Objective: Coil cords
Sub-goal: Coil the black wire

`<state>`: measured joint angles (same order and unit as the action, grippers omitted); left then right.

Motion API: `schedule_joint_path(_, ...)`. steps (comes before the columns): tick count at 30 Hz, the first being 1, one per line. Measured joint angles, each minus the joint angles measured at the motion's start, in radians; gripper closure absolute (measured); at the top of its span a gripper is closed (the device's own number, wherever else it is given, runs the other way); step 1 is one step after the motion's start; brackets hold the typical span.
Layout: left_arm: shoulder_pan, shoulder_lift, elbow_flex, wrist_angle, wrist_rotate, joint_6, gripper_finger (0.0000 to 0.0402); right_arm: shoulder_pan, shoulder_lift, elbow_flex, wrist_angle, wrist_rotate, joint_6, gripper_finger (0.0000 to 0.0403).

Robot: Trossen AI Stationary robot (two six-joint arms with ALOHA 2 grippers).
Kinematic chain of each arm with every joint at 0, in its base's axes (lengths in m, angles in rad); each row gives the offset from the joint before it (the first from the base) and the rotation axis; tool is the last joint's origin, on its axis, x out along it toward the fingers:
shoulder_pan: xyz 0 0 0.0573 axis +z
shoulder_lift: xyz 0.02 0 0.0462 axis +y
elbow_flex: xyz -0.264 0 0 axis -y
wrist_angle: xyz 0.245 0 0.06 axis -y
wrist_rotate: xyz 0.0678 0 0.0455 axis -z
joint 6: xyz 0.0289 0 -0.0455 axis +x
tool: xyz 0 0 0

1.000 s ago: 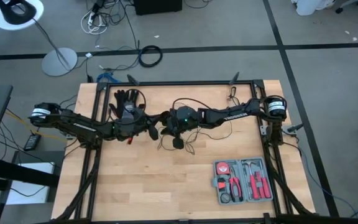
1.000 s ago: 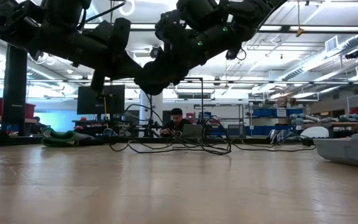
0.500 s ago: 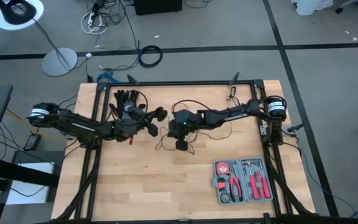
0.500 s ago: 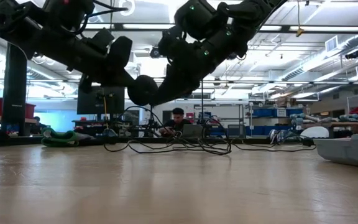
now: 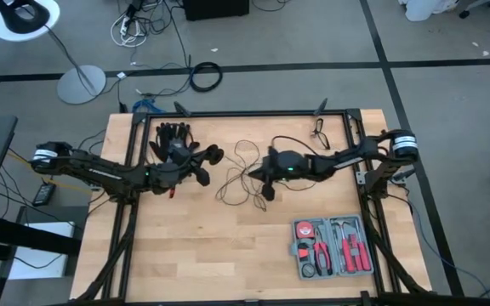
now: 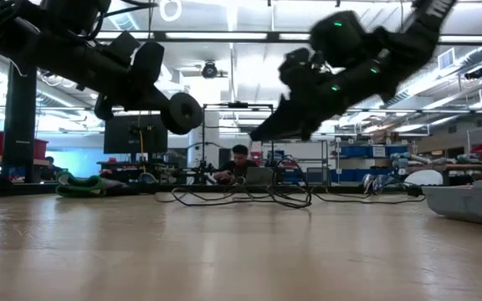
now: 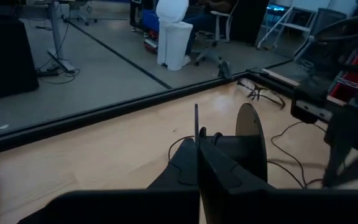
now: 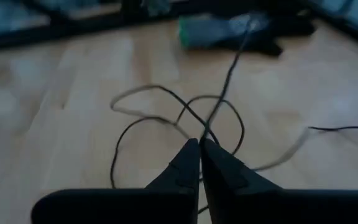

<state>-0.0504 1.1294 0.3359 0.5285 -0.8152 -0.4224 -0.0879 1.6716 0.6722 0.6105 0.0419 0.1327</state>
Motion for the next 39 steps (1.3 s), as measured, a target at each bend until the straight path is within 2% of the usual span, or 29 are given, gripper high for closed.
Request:
schedule_joint_path(4,-0.004,0.0,0.0,0.001,-0.002,0.001,0.0401,-0.002,0.04,-0.102,0.264,0.026,0.031,0.0375)
schedule_joint_path(6,-0.004,0.0,0.0,0.005,0.001,0.002,0.0401,0.001,0.084,-0.114,0.33,0.025,0.039,0.0366)
schedule_joint_path(13,-0.004,0.0,-0.001,0.048,0.006,0.031,0.0401,-0.001,0.257,-0.013,0.491,0.021,0.046,0.0303)
schedule_joint_path(18,-0.004,0.0,-0.001,0.098,0.007,0.078,0.0401,-0.017,0.338,0.119,0.489,0.021,0.0,0.0264)
schedule_joint_path(22,-0.004,0.0,-0.001,0.106,0.006,0.082,0.0401,-0.025,0.352,0.159,0.473,0.021,-0.04,0.025)
schedule_joint_path(25,-0.004,0.0,-0.001,0.107,0.007,0.095,0.0401,-0.025,0.334,0.157,0.47,0.044,-0.106,0.0248)
schedule_joint_path(30,-0.004,0.0,-0.001,0.111,0.008,0.105,0.0401,-0.025,0.31,0.156,0.476,0.156,-0.195,0.025)
schedule_joint_path(33,-0.004,0.0,-0.001,0.112,0.008,0.105,0.0401,-0.026,0.31,0.156,0.448,0.207,-0.193,0.0249)
schedule_joint_path(39,-0.004,0.0,-0.001,0.143,0.008,0.112,0.0401,-0.027,0.31,0.156,0.361,0.208,-0.127,0.0251)
